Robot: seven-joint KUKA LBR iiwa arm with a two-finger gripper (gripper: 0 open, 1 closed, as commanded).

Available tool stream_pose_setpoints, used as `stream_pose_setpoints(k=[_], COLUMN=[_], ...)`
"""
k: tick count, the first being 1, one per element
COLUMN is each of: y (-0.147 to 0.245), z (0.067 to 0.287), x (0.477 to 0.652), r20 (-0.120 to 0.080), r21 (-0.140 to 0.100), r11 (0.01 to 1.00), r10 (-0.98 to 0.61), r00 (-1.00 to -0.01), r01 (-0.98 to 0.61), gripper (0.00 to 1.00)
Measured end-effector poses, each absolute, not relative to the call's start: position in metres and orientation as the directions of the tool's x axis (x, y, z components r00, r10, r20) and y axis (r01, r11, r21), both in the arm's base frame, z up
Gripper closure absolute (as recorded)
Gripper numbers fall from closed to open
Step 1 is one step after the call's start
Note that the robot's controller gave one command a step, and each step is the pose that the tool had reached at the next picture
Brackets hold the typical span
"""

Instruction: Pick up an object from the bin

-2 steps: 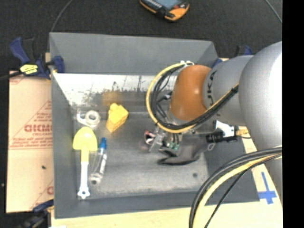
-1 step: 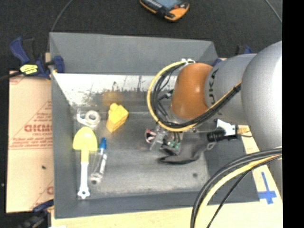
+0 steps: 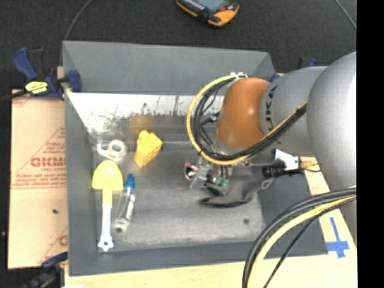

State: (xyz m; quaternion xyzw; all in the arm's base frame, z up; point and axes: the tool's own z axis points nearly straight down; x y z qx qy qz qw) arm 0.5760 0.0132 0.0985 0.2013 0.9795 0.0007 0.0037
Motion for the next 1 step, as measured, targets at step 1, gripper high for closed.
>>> stream_pose_setpoints(k=[1], y=[0.0129], z=[0.1066], x=[0.5753], r20=[-0.004], r21=[0.002], r11=[0.919], r10=[0.394], r00=[-0.919], r01=[0.394], gripper=[1.0])
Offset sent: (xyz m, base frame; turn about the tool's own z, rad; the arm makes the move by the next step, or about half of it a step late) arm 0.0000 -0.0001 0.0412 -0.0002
